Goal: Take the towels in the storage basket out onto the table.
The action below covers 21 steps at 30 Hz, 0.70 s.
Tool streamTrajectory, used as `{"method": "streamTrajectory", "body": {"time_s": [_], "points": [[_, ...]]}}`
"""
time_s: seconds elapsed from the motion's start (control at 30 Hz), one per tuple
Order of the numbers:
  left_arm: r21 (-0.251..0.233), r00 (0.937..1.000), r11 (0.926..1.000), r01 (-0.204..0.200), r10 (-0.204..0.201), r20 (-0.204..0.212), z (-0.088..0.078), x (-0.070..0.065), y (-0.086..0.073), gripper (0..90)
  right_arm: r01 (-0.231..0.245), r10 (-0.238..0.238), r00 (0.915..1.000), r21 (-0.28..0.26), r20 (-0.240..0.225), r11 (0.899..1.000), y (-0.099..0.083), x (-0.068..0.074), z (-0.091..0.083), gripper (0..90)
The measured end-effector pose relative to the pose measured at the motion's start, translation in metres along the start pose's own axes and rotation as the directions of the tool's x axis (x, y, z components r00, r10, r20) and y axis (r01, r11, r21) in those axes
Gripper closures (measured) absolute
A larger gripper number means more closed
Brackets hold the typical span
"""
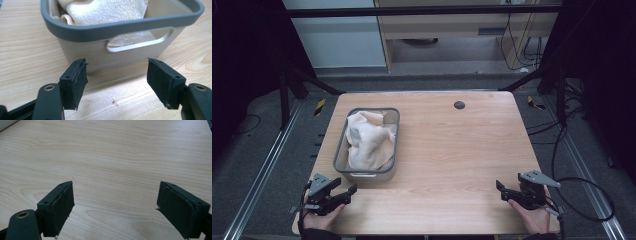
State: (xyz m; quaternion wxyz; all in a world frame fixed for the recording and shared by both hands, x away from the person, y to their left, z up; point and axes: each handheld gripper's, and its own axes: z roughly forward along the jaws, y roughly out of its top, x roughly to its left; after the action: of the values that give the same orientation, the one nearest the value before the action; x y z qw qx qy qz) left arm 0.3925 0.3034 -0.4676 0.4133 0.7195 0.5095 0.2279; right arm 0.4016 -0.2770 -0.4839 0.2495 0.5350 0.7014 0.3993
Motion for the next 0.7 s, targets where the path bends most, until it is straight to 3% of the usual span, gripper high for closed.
{"method": "streamTrajectory", "body": {"time_s": [0.13, 0.37, 0.7], "points": [[-0.018, 1.0000, 0.9998, -0.001, 0.001, -0.008, -0.004, -0.001, 0.003, 29.9, 0.037, -0.037, 0.9993, 0.016, -0.010, 0.999, -0.001, 0.003, 0.002, 14.4], [-0.040, 1.0000, 0.9992, 0.004, -0.005, -0.005, -0.008, -0.002, 0.009, 27.4, 0.026, -0.026, 0.9996, 0.010, -0.011, 1.000, 0.000, 0.004, 0.000, 14.1], [-0.079, 0.9998, 0.9967, 0.020, -0.020, 0.002, -0.017, -0.002, 0.018, 23.1, 0.046, -0.046, 0.9989, 0.019, -0.006, 0.999, -0.001, 0.005, 0.002, 14.1]]}}
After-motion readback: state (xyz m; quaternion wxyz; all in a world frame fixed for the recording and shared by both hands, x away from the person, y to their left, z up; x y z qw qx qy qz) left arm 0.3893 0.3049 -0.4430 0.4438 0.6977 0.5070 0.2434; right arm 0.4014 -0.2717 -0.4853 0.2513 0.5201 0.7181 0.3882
